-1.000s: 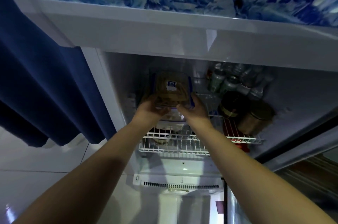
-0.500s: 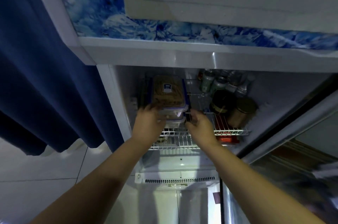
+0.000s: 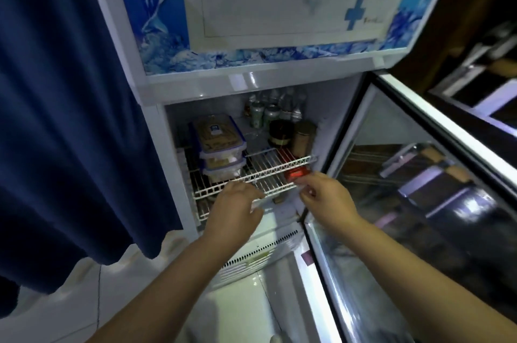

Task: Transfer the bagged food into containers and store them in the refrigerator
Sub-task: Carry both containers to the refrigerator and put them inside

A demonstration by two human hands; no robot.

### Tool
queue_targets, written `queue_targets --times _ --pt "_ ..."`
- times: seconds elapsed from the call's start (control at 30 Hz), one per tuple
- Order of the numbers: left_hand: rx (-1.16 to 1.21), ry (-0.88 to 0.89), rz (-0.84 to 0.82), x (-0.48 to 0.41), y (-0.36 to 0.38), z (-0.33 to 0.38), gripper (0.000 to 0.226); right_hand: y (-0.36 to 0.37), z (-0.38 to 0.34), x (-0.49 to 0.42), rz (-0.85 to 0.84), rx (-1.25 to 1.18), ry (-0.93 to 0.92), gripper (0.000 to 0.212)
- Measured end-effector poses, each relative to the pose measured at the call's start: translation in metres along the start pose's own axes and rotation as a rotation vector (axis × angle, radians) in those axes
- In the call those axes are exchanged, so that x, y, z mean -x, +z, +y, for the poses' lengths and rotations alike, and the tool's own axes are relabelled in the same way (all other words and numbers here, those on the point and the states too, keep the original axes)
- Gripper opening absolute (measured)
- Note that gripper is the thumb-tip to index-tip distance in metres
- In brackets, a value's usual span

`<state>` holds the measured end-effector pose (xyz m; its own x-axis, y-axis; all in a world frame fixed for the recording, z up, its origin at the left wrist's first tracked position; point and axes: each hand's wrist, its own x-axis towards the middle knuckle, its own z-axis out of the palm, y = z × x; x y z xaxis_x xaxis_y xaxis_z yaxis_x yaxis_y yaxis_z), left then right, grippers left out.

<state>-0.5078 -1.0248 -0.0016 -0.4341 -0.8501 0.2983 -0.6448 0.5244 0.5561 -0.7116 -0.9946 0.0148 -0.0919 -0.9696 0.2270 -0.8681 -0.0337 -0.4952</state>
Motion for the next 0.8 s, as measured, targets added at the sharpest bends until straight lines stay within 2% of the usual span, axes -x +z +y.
queue_targets --times 0.13,0.3,0.47,0.57,0.67,0.8 --pt "0.061 0.066 -0.037 0.014 0.003 0.038 0.030 -0.046 -0.008 0.047 0.059 0.109 0.033 0.022" --pt "0.131 0.143 -0.075 0.026 0.015 0.096 0.027 -0.116 -0.008 0.101 0.226 0.262 0.017 0.015" --pt "0.178 0.232 -0.092 0.042 0.030 0.167 0.025 -0.184 0.010 0.155 0.378 0.414 0.035 0.011" --pt "0.185 0.315 -0.069 0.053 0.042 0.216 0.027 -0.219 0.029 0.187 0.445 0.475 0.109 0.011" --pt "0.225 0.362 -0.069 0.070 0.057 0.264 0.026 -0.247 0.054 0.216 0.414 0.537 0.259 0.015" --pt "0.245 0.414 -0.105 0.092 0.084 0.316 0.026 -0.267 0.081 0.248 0.306 0.468 0.374 0.018"
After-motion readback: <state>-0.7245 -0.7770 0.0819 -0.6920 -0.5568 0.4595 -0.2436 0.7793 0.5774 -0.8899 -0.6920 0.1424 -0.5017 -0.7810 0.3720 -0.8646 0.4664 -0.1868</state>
